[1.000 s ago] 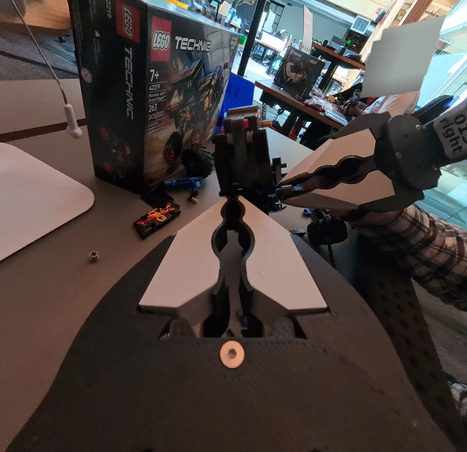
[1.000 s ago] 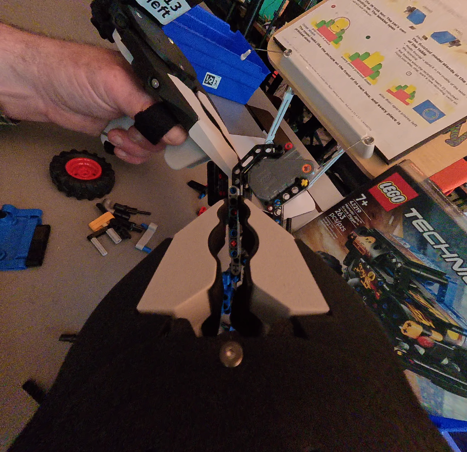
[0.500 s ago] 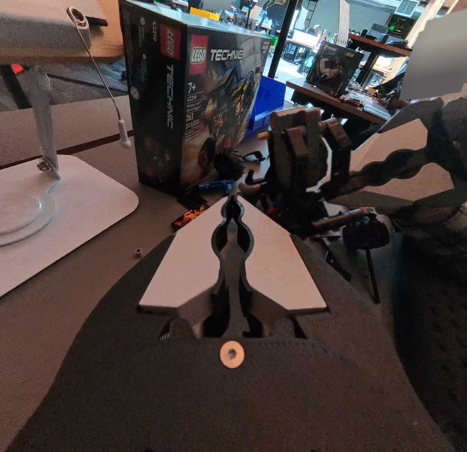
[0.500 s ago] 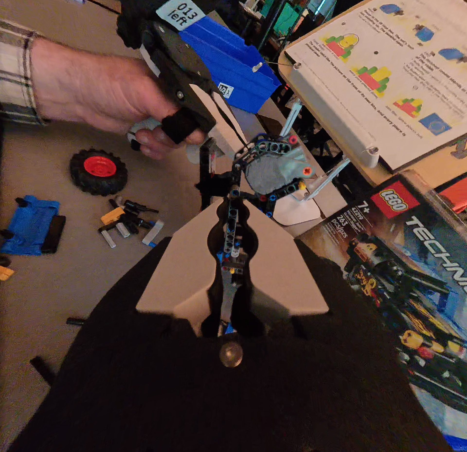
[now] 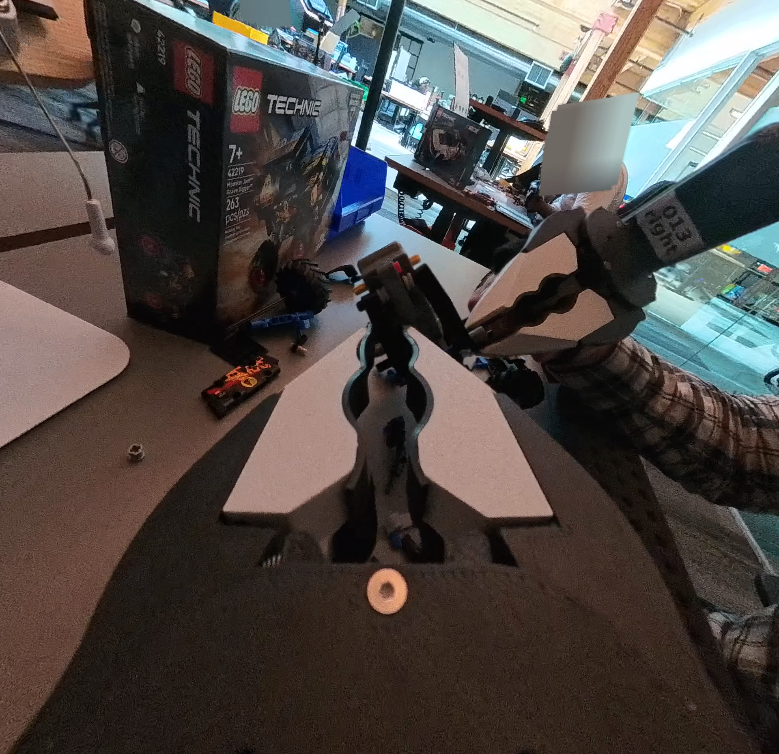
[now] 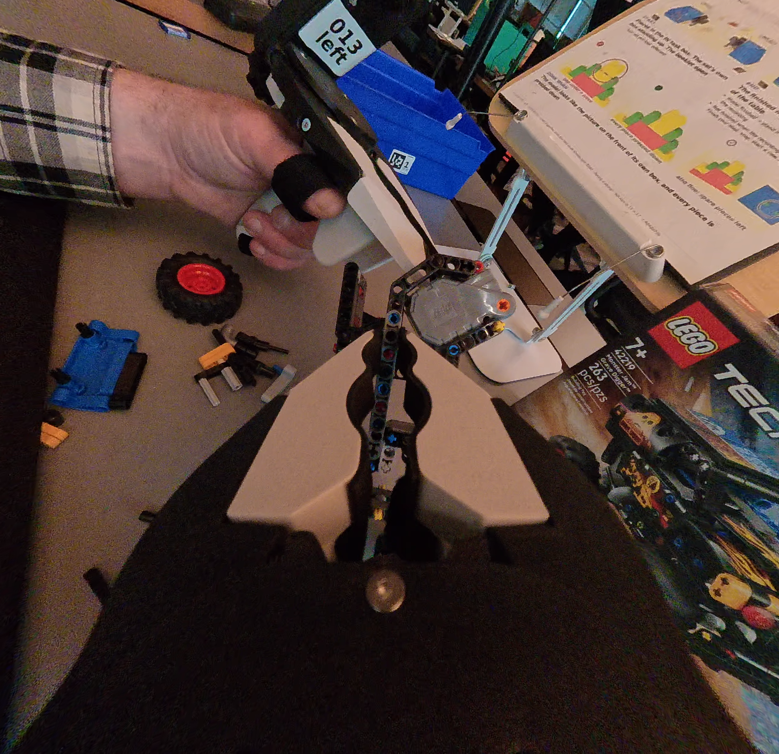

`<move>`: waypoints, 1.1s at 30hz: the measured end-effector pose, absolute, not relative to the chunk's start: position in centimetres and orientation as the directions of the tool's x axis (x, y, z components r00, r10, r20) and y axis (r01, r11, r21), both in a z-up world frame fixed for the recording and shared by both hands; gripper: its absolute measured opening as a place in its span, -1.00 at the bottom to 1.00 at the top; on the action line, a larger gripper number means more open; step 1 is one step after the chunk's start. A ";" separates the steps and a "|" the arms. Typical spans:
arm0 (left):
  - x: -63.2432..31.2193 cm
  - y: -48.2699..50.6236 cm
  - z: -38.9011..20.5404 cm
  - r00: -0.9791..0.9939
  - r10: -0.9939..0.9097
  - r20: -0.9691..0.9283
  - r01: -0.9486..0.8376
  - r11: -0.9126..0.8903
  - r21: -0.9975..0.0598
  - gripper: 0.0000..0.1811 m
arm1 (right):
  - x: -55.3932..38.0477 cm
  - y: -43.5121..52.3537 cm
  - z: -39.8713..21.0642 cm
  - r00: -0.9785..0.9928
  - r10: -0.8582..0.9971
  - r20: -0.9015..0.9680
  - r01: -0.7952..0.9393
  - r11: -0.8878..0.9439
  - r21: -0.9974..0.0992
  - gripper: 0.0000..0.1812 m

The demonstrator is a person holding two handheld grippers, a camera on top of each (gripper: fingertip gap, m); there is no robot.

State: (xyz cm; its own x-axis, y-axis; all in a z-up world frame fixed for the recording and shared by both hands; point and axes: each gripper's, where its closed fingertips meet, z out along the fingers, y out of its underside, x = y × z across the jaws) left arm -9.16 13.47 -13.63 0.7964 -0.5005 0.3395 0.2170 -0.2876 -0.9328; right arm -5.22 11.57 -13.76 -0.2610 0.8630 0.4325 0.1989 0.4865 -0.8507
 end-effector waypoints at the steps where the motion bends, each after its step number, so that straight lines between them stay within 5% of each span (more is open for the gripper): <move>1: -9.2 13.6 -13.5 0.789 -0.503 0.352 0.233 -0.285 -0.930 -0.92 | -5.2 11.5 -13.7 -0.257 0.861 0.438 0.196 0.491 -0.849 -0.94; 10: -10.0 14.8 -15.5 0.877 -0.356 0.321 0.195 -0.346 -0.918 -0.94 | -6.6 10.4 -14.0 -0.197 0.796 0.572 0.228 0.605 -0.763 -0.97; 12: -12.0 15.6 -17.3 0.951 -0.224 0.213 0.116 -0.377 -0.919 -0.95 | -6.3 8.1 -11.9 -0.230 0.825 0.517 0.096 0.547 -0.831 -0.97; 14: -11.9 15.8 -16.8 0.934 -0.248 0.257 0.155 -0.367 -0.917 -0.96 | -7.0 8.2 -12.3 -0.186 0.770 0.610 0.138 0.635 -0.760 -0.95; 25: -13.6 15.0 -14.9 0.960 -0.218 0.178 0.116 -0.273 -0.955 -0.94 | -4.0 13.1 -14.3 -0.289 0.892 0.347 0.276 0.425 -0.862 -0.93; 28: -13.7 14.9 -15.0 0.956 -0.223 0.190 0.123 -0.284 -0.951 -0.94 | -4.3 13.2 -17.5 -0.335 0.898 0.284 0.404 0.409 -0.818 -0.52; 33: -13.0 14.7 -15.0 0.948 -0.248 0.201 0.123 -0.298 -0.947 -0.94 | -4.9 13.3 -18.1 -0.322 0.898 0.300 0.415 0.419 -0.807 -0.60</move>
State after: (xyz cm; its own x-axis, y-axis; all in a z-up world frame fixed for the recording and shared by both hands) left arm -13.05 14.67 -15.02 0.9477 -0.2476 0.2013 0.1234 -0.2976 -0.9467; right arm -4.89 13.34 -18.09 -0.3224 0.8977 0.3002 0.4151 0.4191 -0.8075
